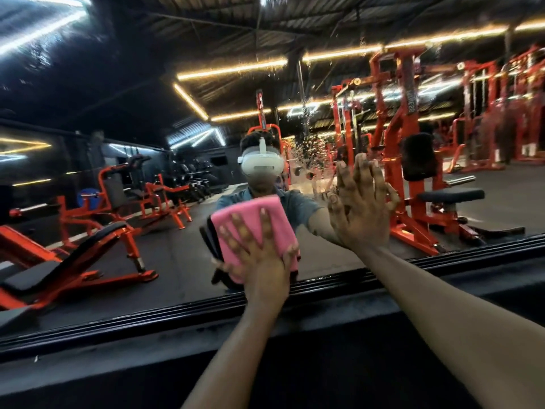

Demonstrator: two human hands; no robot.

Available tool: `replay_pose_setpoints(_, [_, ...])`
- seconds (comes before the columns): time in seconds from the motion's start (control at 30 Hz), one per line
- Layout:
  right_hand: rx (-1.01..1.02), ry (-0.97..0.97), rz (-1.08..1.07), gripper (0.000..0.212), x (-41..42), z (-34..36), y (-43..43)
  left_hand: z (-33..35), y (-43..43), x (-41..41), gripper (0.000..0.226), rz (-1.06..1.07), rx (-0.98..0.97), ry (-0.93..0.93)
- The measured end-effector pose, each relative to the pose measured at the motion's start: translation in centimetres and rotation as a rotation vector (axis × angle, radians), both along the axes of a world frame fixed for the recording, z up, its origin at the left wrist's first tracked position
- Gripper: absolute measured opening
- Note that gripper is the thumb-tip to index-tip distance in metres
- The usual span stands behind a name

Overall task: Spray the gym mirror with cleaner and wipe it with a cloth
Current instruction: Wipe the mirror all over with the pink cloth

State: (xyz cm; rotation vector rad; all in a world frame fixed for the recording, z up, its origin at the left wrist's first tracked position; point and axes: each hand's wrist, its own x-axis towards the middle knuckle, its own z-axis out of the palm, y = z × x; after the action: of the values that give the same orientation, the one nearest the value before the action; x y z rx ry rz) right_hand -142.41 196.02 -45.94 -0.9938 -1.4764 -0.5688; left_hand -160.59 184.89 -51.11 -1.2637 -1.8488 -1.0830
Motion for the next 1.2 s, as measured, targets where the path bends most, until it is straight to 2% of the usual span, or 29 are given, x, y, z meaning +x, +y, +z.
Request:
replay_pose_setpoints(0.13, [-0.002, 0.002, 0.045, 0.062, 0.0, 0.2, 0.0, 10.5, 0.6, 1.0, 0.096, -0.011, 0.0, 0.142])
replay_pose_setpoints(0.23, [-0.002, 0.006, 0.046, 0.063, 0.0, 0.2, 0.0, 13.5, 0.7, 1.6, 0.095, 0.03, -0.014, 0.164])
replay_pose_setpoints(0.3, [0.001, 0.008, 0.05, 0.062, 0.0, 0.2, -0.1, 11.3, 0.7, 1.8, 0.091, 0.02, 0.015, 0.188])
replay_pose_setpoints(0.47, [0.013, 0.007, 0.062, 0.062, 0.2, 0.3, -0.3, -1.7, 0.2, 2.8, 0.082, -0.066, -0.093, 0.283])
replay_pose_setpoints(0.53, [0.019, -0.002, 0.042, 0.062, 0.2, 0.2, -0.2, -2.5, 0.5, 3.1, 0.083, -0.054, -0.099, 0.33])
replay_pose_setpoints(0.67, [-0.007, 0.011, 0.052, 0.063, 0.0, 0.0, 0.1, 6.0, 1.8, 3.0, 0.077, -0.079, -0.024, 0.376])
replay_pose_setpoints(0.77, [0.004, 0.032, 0.066, 0.062, -0.1, 0.1, 0.1, 14.6, 2.7, 3.2, 0.077, -0.017, 0.016, 0.314])
replay_pose_setpoints(0.83, [0.014, 0.037, 0.075, 0.062, 0.0, 0.1, 0.0, 16.1, 2.5, 3.5, 0.077, 0.004, 0.029, 0.296])
replay_pose_setpoints(0.93, [0.015, 0.03, 0.074, 0.062, -0.1, 0.1, 0.0, 11.5, 1.9, 3.7, 0.076, -0.023, 0.066, 0.255])
replay_pose_setpoints(1.1, [0.012, 0.01, 0.053, 0.061, -0.1, 0.2, -0.1, -0.7, 0.8, 3.7, 0.077, -0.054, -0.024, 0.261])
replay_pose_setpoints(1.2, [0.013, 0.006, 0.064, 0.061, 0.1, 0.4, -0.3, -2.2, 0.8, 3.9, 0.08, -0.025, -0.064, 0.271])
